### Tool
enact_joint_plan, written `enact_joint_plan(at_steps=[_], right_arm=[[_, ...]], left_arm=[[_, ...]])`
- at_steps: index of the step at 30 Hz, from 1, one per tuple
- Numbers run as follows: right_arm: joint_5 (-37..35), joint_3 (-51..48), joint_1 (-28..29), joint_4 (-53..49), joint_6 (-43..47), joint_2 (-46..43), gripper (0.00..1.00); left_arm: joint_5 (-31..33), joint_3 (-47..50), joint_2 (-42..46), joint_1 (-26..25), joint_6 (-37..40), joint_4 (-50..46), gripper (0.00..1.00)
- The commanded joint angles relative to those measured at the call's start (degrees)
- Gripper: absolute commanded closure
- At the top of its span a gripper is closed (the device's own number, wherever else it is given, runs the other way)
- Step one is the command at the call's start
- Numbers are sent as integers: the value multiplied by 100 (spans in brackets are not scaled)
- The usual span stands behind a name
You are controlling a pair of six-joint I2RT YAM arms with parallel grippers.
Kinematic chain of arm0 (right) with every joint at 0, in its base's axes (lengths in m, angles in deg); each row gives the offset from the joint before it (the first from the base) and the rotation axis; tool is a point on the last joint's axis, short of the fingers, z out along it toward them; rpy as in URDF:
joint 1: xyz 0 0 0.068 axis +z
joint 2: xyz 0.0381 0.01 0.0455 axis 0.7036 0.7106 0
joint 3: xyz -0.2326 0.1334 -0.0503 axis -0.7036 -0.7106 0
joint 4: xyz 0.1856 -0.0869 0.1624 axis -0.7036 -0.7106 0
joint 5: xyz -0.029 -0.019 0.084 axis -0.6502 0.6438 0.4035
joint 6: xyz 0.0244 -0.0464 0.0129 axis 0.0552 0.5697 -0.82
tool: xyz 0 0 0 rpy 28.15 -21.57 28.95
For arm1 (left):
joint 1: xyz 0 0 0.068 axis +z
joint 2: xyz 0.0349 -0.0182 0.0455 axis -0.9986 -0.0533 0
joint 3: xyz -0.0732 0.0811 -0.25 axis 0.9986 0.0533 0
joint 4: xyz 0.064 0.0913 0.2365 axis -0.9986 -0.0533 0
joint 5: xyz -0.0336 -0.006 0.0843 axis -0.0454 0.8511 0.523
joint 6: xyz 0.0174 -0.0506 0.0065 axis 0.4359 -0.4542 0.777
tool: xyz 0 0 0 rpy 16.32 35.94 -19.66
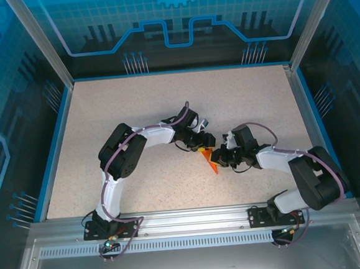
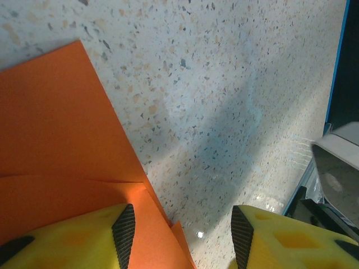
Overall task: Fold a paper plane with a square sheet of paper (pick it up from the middle)
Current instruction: Fold the wing for the fifth time at the center of the table.
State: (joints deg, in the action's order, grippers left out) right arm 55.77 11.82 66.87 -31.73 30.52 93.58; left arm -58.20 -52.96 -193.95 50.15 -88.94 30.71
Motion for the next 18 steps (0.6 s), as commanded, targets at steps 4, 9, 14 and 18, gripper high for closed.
enact_joint_plan(at_steps=[4, 9, 14, 18], right_arm=[[-263, 50, 59, 532, -138, 659, 97], [-425, -187, -41, 66, 171, 781, 99], [-339, -405, -242, -231, 505, 822, 100], [-172, -437, -338, -245, 652, 961, 100]], left_arm=[[221, -61, -220, 67, 124, -155, 48], [211, -108, -73, 68, 210, -225, 46], [246, -289, 373, 67, 411, -341, 44], [422, -310, 931, 68, 586, -316, 42]])
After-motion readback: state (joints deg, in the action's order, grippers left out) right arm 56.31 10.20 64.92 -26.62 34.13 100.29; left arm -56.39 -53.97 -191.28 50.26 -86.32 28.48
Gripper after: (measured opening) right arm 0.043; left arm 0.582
